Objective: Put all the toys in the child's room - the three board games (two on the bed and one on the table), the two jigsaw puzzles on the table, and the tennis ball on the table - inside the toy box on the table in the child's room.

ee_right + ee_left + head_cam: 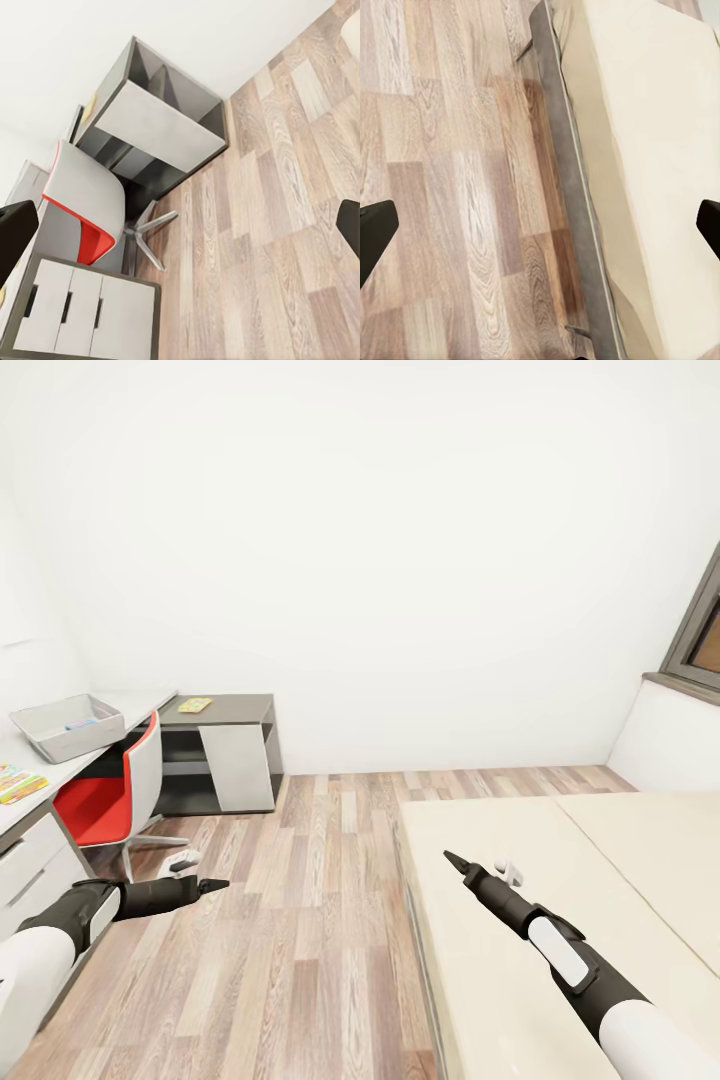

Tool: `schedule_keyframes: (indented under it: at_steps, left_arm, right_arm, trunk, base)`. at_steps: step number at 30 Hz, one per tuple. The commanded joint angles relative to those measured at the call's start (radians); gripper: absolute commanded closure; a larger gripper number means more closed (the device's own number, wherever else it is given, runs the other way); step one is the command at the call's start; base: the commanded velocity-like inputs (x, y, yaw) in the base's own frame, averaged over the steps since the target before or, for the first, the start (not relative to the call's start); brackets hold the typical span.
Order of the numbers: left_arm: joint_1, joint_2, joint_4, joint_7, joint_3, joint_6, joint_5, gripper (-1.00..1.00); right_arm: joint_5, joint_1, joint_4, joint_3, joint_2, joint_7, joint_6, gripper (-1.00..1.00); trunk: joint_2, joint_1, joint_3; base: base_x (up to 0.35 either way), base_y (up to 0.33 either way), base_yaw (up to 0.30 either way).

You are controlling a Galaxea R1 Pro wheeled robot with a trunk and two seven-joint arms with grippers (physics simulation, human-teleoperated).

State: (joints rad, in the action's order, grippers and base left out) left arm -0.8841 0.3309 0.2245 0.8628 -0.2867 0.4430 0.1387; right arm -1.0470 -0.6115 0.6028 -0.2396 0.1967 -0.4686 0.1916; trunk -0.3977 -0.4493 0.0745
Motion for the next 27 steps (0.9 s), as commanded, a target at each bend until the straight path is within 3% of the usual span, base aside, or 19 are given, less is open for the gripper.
schedule_keyframes:
  at_steps: [1,8,27]
  left_arm:
    - [-0.001,-0.001,0.001,0.005,-0.009,0.006,0.010,-1.00]
    - [-0.001,-0.001,0.001,0.005,-0.008,0.006,0.010,-1.00]
    - [-0.001,-0.001,0.001,0.005,-0.009,0.006,0.010,-1.00]
  right_arm:
    - [-0.011,-0.001,0.000,-0.004,0.001,-0.001,0.003,-1.00]
    - [-0.010,-0.001,0.000,-0.004,0.001,-0.001,0.003,-1.00]
    - [-0.010,-0.002,0.000,-0.005,0.001,-0.001,0.003,-1.00]
  trunk:
    - [-0.002,-0.001,0.002]
    - [-0.002,-0.001,0.002]
    - [-0.002,-0.001,0.002]
  base:
    - [0.000,-0.100,0.001]
    - [0.000,-0.117,0.000]
    - [0.000,-0.007,0.000]
